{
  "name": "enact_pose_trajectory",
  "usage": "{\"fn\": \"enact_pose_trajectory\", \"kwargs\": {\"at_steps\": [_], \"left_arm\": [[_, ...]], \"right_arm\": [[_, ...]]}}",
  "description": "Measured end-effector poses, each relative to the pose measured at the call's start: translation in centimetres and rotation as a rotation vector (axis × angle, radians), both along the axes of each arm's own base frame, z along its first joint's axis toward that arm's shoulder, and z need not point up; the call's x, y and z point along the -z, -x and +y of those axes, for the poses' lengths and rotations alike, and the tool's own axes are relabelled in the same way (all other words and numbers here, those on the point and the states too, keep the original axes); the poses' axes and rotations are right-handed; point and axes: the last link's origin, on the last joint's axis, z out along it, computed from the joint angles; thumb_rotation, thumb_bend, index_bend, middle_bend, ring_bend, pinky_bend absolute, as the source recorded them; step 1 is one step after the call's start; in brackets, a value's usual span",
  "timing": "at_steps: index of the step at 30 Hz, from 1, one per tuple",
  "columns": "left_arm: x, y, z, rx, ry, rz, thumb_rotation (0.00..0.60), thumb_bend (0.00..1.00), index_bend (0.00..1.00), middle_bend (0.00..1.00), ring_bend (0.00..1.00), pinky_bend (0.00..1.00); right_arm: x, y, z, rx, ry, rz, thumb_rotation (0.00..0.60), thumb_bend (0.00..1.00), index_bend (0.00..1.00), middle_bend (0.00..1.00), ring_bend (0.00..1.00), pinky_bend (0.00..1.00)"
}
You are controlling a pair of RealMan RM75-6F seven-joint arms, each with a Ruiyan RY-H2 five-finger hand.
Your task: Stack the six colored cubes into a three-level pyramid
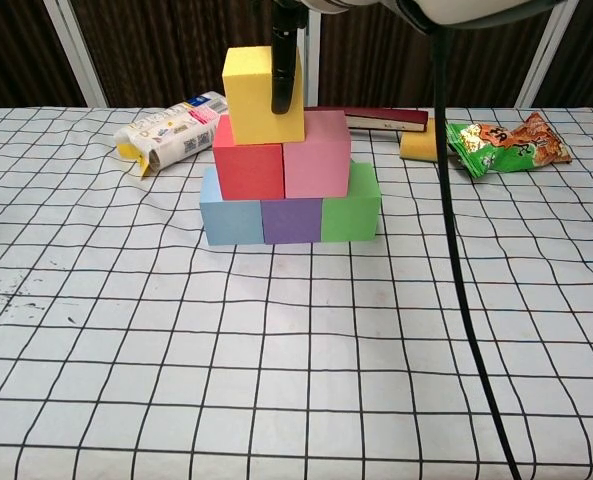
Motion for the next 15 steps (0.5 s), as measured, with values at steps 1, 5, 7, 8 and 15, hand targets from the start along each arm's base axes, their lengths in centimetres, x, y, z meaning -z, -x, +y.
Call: {"fn": "enact_pose_trajectory", "kwargs": {"at_steps": [1,5,7,8,15], "left_arm": [[0.02,-0.01,0.0,0.0,0.001,0.0,0.6,0.0,0.06,0.11,0.02,0.07],[0.03,-0.05,0.03,0.0,0.002,0.001,0.6,0.0,0.06,0.11,0.02,0.07],[0.01,-0.07,0.03,0.0,0.002,0.001,0.6,0.0,0.06,0.11,0.02,0.07],[0.01,-0.07,0.03,0.0,0.002,0.0,0.6,0.0,0.06,0.11,0.02,0.07],[0.01,-0.15,0.08,0.002,0.005,-0.002,0.6,0.0,0.06,0.11,0.02,0.07]], "right_arm": [[-0.04,0.07,-0.04,0.0,0.001,0.0,0.6,0.05,0.0,0.34,0.1,0.0],[-0.12,0.18,-0.11,-0.002,0.005,0.0,0.6,0.05,0.0,0.36,0.1,0.0],[-0.17,0.24,-0.16,-0.002,0.008,-0.004,0.6,0.05,0.0,0.38,0.1,0.0],[-0.19,0.26,-0.18,-0.002,0.01,-0.005,0.6,0.05,0.0,0.39,0.1,0.0],[-0.33,0.4,-0.18,-0.005,0.016,-0.018,0.6,0.06,0.0,0.43,0.1,0.0]]}}
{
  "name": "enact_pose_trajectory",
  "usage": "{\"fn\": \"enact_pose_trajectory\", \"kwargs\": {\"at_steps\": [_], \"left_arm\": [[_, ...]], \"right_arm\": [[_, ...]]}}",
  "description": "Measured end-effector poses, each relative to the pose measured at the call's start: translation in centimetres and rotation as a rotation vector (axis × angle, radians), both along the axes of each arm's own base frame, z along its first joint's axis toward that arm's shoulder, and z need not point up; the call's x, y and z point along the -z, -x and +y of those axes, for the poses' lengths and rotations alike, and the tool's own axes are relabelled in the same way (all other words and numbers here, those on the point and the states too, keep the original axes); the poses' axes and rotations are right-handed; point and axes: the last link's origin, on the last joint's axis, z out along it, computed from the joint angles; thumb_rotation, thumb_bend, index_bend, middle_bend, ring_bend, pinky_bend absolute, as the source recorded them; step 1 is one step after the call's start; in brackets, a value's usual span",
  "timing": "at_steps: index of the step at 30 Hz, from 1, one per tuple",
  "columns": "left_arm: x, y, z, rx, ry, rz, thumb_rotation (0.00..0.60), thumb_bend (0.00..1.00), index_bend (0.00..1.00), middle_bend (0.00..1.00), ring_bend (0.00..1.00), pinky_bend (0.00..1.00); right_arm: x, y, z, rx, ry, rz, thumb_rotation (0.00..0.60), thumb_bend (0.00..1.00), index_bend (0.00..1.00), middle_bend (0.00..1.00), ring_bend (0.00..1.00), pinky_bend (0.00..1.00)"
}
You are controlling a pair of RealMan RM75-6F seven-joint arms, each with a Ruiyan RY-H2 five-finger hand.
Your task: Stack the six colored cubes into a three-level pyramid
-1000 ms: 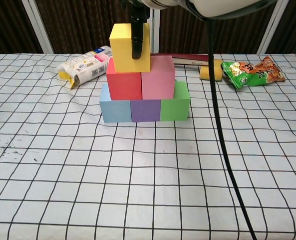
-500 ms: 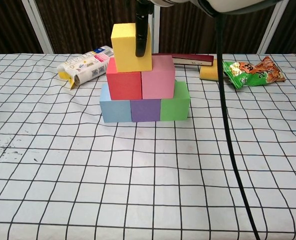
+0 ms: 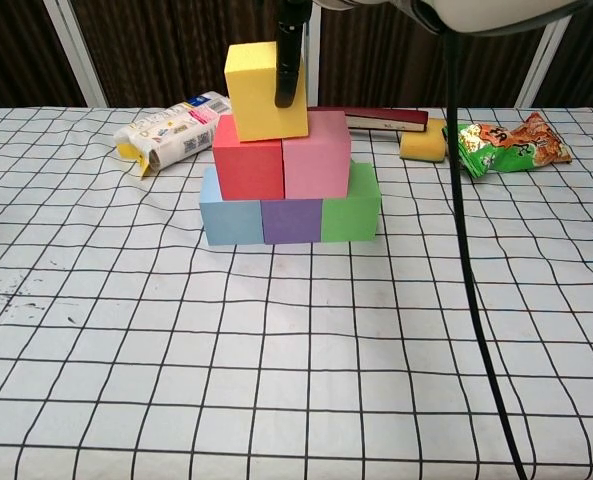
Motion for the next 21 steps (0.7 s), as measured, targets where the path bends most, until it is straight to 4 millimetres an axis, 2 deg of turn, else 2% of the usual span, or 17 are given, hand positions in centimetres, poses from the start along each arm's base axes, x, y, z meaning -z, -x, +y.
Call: {"fn": "enact_pose_trajectory", "kwargs": {"at_steps": [14,21], "left_arm": [[0.1,0.0,0.0,-0.001,0.004,0.0,0.6,0.0,0.06,0.11,0.02,0.07],[0.2,-0.1,0.1,0.002,0.008,0.002,0.6,0.0,0.06,0.11,0.02,0.07]], "right_arm": [[-0.2,0.5,-0.2,-0.025,-0.019,-0.058,0.6,0.07,0.0,0.45,0.1,0.0],[-0.7,1.3,-0.5,-0.037,-0.022,-0.089,0.6,0.07,0.0,0.46,0.1,0.0]]}}
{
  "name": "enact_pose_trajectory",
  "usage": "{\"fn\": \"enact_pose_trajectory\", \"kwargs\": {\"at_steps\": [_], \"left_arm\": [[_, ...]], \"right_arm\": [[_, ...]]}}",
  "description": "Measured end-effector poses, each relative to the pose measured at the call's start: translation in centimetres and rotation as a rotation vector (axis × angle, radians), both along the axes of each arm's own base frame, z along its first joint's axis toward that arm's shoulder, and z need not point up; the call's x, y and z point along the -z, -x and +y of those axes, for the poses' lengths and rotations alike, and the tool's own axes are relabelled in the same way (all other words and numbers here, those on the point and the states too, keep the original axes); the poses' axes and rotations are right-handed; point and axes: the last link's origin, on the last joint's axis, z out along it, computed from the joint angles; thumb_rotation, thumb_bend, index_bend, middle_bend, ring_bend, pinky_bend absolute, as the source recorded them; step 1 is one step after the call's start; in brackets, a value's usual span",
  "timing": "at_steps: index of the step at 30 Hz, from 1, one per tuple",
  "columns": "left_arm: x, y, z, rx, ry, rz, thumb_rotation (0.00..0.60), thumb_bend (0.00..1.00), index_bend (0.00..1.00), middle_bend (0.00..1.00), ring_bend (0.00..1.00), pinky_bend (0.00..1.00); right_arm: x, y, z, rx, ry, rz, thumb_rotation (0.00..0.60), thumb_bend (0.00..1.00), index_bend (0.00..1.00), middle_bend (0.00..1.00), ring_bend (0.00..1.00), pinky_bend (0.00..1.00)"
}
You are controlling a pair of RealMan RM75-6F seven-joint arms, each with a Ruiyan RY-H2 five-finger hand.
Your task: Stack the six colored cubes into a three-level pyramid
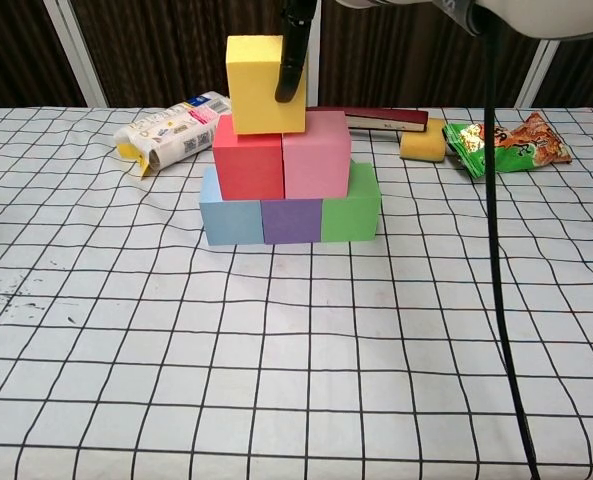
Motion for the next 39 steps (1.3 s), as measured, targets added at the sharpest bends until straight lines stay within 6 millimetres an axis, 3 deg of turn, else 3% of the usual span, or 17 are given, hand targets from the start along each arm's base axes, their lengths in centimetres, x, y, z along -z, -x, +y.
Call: {"fn": "enact_pose_trajectory", "kwargs": {"at_steps": [39], "left_arm": [[0.0,0.03,0.1,0.0,0.002,-0.003,0.6,0.0,0.06,0.11,0.02,0.07]], "right_arm": [[0.27,0.13,0.49,-0.001,0.0,0.037,0.6,0.08,0.0,0.45,0.1,0.0]]}}
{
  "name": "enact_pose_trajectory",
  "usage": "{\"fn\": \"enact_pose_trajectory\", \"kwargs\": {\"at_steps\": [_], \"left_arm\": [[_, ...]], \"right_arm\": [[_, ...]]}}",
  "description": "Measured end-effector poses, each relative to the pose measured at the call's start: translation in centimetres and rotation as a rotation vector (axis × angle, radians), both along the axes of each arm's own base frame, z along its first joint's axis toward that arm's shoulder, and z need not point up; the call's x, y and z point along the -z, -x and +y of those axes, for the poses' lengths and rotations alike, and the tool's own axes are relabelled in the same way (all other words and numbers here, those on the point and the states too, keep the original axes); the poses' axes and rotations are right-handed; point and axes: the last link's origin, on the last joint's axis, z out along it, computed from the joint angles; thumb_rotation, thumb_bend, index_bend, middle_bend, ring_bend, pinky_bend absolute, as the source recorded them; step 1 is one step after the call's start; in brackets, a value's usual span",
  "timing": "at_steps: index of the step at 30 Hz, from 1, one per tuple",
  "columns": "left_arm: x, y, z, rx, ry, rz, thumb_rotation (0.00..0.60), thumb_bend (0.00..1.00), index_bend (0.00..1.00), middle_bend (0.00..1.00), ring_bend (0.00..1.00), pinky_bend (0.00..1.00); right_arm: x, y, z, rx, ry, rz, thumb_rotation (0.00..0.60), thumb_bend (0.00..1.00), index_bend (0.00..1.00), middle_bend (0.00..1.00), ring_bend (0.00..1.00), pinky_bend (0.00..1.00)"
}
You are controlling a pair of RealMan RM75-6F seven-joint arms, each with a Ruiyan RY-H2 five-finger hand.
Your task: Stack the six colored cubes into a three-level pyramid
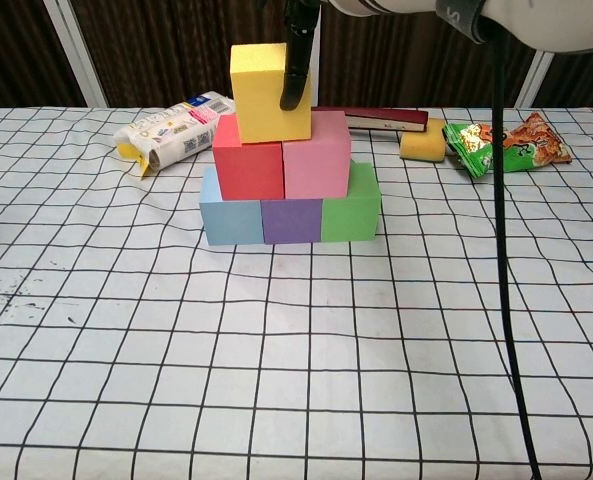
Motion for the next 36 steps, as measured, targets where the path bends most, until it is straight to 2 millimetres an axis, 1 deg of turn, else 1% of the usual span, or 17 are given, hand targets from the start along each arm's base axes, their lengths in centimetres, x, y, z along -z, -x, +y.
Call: {"fn": "enact_pose_trajectory", "kwargs": {"at_steps": [21,36], "left_arm": [[-0.17,0.0,0.05,0.003,-0.004,-0.002,0.6,0.0,0.06,0.11,0.02,0.07],[-0.23,0.05,0.07,0.003,-0.006,-0.006,0.6,0.0,0.06,0.11,0.02,0.07]], "right_arm": [[0.2,-0.23,0.15,0.01,0.017,0.007,0.6,0.08,0.0,0.45,0.11,0.0],[0.55,-0.5,0.8,0.005,0.028,0.022,0.6,0.09,0.0,0.45,0.11,0.0]]}}
